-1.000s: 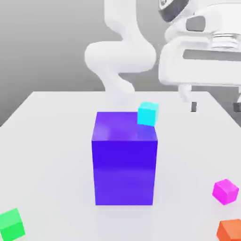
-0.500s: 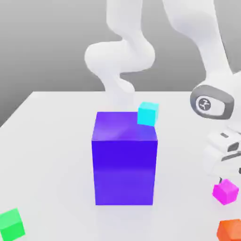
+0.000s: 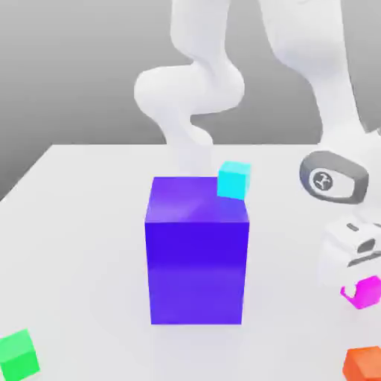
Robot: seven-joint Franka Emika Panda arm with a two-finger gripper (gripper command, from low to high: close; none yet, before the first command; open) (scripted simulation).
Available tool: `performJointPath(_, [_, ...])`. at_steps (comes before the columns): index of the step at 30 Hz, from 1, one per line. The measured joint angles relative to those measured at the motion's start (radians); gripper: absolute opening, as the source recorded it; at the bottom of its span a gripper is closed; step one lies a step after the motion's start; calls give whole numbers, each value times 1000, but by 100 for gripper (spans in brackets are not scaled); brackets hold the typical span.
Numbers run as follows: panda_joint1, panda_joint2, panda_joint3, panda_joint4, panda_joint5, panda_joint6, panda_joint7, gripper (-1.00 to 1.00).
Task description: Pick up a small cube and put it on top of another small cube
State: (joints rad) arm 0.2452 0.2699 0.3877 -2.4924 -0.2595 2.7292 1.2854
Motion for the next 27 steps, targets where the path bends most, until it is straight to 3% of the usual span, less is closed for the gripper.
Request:
performJointPath(17, [-517,-28,-361,136,233,-142,-185,-100])
performJointPath(21, [-634,53,-433,195,288,-112,-226,-100])
performJointPath(22, [-667,104,-444,220,306,-85,-236,100])
performJointPath(27, [-667,104,-444,220,306,-85,-236,100])
